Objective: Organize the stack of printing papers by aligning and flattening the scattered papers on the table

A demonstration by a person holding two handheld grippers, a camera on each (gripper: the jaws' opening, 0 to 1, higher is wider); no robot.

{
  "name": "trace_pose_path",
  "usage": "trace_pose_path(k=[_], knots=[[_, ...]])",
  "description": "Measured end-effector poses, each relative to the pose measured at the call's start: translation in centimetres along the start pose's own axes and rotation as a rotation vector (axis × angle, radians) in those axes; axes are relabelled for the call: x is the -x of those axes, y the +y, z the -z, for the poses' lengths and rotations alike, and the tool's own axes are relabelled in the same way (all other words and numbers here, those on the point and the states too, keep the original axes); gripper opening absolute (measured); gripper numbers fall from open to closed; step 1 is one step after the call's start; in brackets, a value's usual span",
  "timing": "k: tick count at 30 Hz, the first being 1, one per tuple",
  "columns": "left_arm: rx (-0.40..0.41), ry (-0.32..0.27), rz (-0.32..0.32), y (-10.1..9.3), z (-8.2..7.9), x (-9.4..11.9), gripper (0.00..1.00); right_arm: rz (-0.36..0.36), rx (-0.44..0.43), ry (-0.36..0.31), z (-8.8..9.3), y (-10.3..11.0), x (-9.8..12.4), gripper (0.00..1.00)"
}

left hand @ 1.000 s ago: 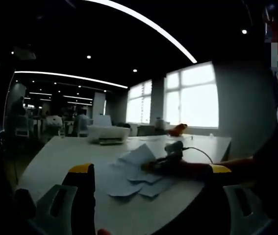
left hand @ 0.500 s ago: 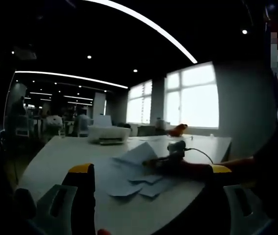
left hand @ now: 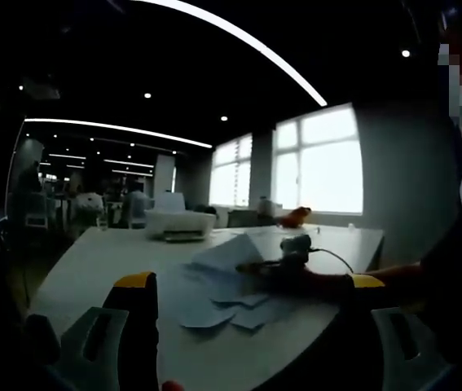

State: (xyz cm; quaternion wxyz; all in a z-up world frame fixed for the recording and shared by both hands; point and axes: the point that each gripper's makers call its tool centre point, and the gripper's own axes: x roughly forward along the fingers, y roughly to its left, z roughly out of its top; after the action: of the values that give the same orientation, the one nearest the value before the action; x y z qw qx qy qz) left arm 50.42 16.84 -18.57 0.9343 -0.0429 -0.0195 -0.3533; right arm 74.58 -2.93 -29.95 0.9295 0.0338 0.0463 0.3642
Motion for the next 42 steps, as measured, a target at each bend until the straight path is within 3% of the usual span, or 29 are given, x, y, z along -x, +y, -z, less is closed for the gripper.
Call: trace_pose_path(k=[18, 21, 26, 33, 42], knots=[[-0.001, -0.001, 0.004, -0.3, -0.1, 0.0, 0.96, -0.006, -0.003, -0.055, -1.1, 0.5, 0.3, 0.00], [-0.002, 0.000, 0.004, -0.3, -0.1, 0.1, 0.96, 0.031, 0.077, -0.082, -2.0, 0.5, 0.6, 0.00], [0.001, 0.001, 0.001, -0.1, 0.0, 0.1, 0.96, 0.030, 0.145, -0.071, -2.0, 1.4, 0.4, 0.00], [-0.001, 0.002, 0.000, -0.1, -0.1, 0.0, 0.96, 0.010, 0.168, -0.068, -2.1, 1.9, 0.2, 0.00], [-0.001, 0.003, 0.000, -0.1, -0.1, -0.1, 0.96, 0.046, 0.191, -0.078, -2.5, 1.4, 0.6, 0.00]])
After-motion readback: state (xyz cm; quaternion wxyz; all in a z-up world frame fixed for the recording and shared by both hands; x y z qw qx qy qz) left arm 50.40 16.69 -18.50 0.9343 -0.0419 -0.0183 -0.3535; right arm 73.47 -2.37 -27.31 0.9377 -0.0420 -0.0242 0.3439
